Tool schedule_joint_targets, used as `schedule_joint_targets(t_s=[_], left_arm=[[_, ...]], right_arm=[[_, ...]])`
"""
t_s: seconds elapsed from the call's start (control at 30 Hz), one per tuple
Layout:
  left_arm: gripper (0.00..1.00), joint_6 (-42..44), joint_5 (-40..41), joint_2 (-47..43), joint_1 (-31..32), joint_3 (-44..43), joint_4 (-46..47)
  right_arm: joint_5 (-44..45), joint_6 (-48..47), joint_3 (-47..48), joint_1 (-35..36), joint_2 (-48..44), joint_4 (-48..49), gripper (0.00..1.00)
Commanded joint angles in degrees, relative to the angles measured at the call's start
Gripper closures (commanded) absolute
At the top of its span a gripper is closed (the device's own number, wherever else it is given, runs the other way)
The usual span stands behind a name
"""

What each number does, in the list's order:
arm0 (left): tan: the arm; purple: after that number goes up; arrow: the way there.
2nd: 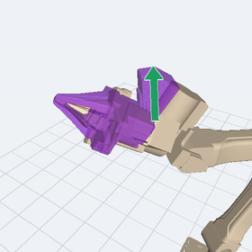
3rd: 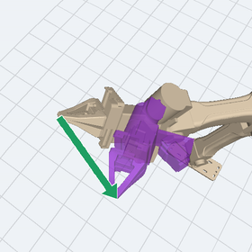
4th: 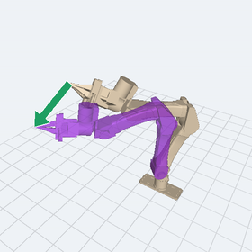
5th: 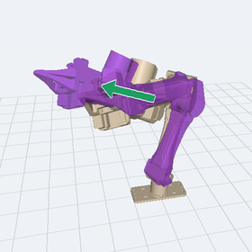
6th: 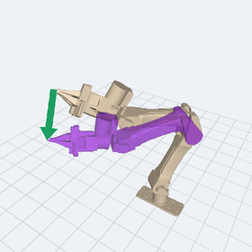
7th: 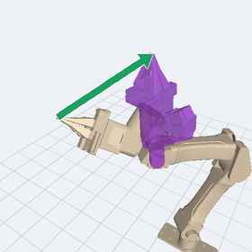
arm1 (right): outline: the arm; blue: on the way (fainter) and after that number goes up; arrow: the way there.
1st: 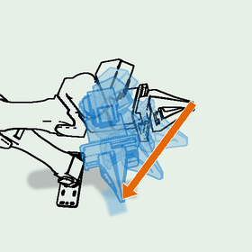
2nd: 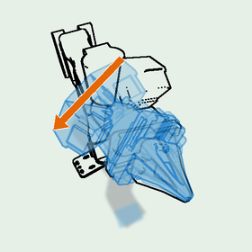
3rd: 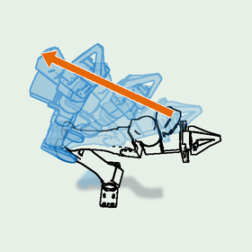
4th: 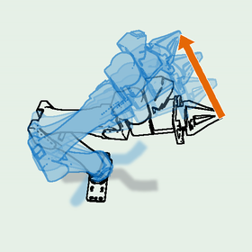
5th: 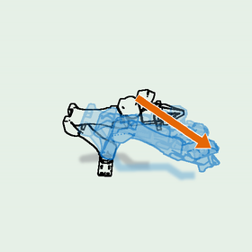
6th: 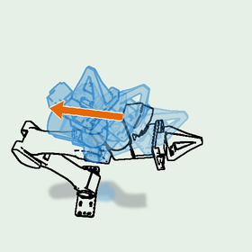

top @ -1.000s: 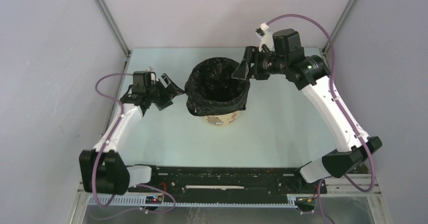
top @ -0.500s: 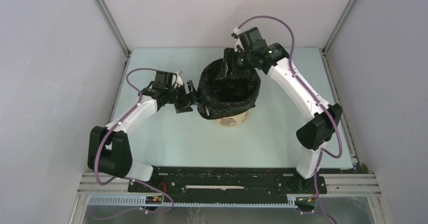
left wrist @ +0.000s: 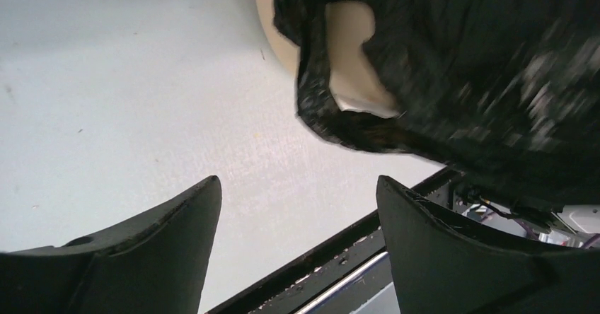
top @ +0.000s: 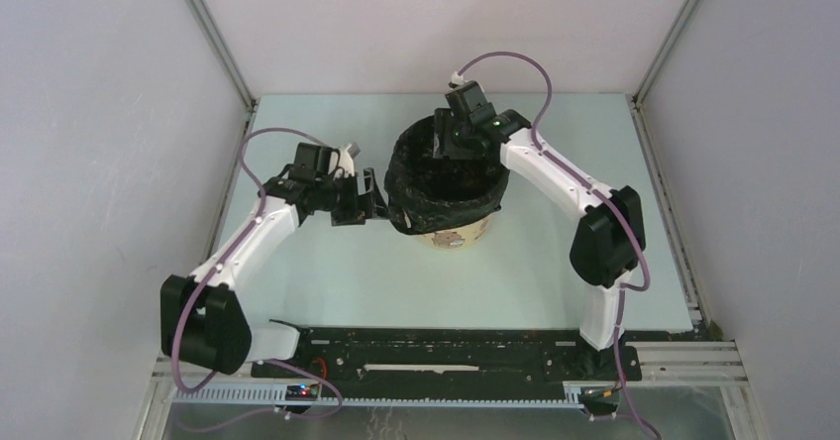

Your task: Put the trash bags into the trash bin

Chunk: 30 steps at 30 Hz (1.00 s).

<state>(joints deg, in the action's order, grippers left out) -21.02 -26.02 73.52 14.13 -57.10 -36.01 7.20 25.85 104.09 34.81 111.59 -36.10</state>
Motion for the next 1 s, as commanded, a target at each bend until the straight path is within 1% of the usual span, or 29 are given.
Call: schedule_joint_targets(t_s=[0.0, 0.07, 0.13, 0.2, 0.33, 0.43, 0.5, 0.6, 0.67, 0.77, 0.9, 0.97], left_arm=[[0.14, 2.72, 2.68, -5.41, -1.77, 1.76, -0.90], [0.13, 2.82, 2.76, -7.47, -1.99, 3.85, 0.65], [0.13, 2.70, 2.58, -8.73, -2.09, 5.12, 1.06], [0.13, 2.15, 2.73, -9.86, -2.04, 5.97, 1.43], [0.12, 2.16, 4.28, -11.44, -2.16, 5.35, 1.74], [0.12, 2.03, 5.09, -10.90, -2.33, 4.51, 3.05], [0.12, 1.36, 5.15, -9.41, -2.44, 3.65, 3.87], [0.12, 0.62, 2.59, -7.48, -2.43, 2.17, 4.19], [0.12, 0.37, 1.47, -7.73, -2.44, 3.24, 5.56], [0.12, 0.96, 1.64, -7.76, -2.39, 4.81, 6.23], [0.12, 2.32, 2.25, -7.82, -3.19, 4.65, 4.52], [0.12, 3.14, 3.20, -8.93, -3.84, 4.72, 4.00]], right_arm=[[6.46, 4.94, 9.92, 0.03, 6.94, 5.23, 0.33], [7.72, 5.10, 10.98, 0.76, 7.94, 4.83, 0.33], [7.36, 4.27, 9.65, 1.64, 6.82, 4.43, 0.32], [5.76, 2.25, 6.48, 2.27, 3.95, 4.22, 0.32], [3.65, -1.03, -0.71, 3.26, -3.13, 0.78, 0.32], [3.63, -3.08, -6.90, 3.98, -7.28, -0.12, 0.32], [3.61, -3.99, -9.98, 4.12, -8.00, 0.45, 0.31], [1.24, -3.45, -9.80, 3.67, -5.01, 0.73, 0.29], [0.02, -2.44, -8.57, 3.52, -1.79, 1.97, 0.29], [0.40, 0.46, -8.72, 3.72, 2.01, 5.50, 0.29], [1.20, 3.42, -13.49, 4.43, 3.90, 10.89, 0.28], [1.99, 3.33, -12.68, 4.49, 5.91, 10.07, 0.27]])
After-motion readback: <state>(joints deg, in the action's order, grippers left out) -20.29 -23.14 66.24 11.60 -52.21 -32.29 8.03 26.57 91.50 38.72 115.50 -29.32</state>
